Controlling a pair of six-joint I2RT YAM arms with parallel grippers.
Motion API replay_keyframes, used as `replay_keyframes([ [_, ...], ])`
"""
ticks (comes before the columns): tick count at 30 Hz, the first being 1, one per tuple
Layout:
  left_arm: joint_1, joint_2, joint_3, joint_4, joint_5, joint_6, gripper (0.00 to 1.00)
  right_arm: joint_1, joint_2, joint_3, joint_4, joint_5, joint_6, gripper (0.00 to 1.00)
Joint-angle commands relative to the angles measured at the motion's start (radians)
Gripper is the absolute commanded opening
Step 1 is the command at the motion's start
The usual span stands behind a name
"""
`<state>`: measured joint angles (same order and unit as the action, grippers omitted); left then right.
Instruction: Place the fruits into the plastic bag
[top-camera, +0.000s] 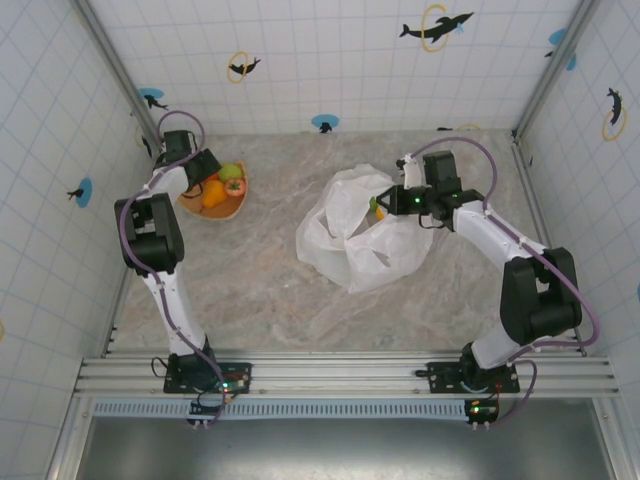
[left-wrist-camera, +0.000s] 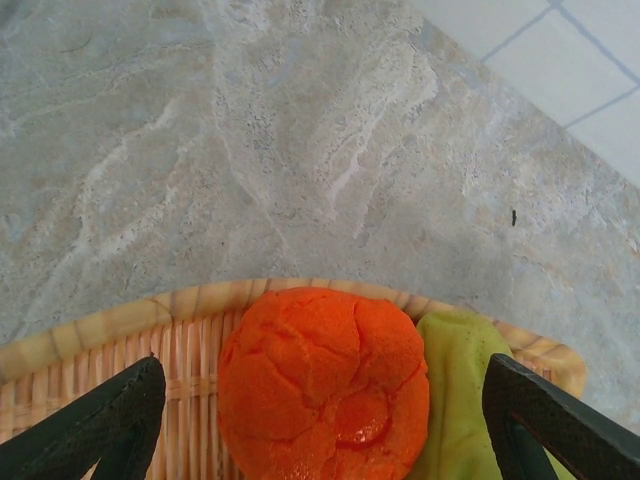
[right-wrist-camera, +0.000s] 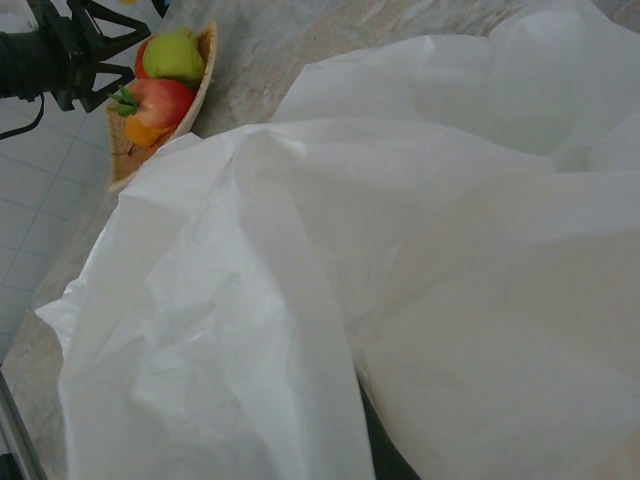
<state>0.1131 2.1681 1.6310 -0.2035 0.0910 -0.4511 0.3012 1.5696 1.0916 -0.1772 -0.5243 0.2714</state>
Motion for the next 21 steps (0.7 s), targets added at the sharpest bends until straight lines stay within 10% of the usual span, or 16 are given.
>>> replay_keyframes([
  [1,0.008,0.032,0.043,-0.026,0.017,-0.021,0.82,-0.005,0.010,-0.018,0.012,-0.009,-0.009,0.00],
  [21,0.008,0.094,0.076,-0.039,0.021,-0.031,0.75,-0.008,0.009,-0.036,0.010,-0.006,-0.009,0.00],
])
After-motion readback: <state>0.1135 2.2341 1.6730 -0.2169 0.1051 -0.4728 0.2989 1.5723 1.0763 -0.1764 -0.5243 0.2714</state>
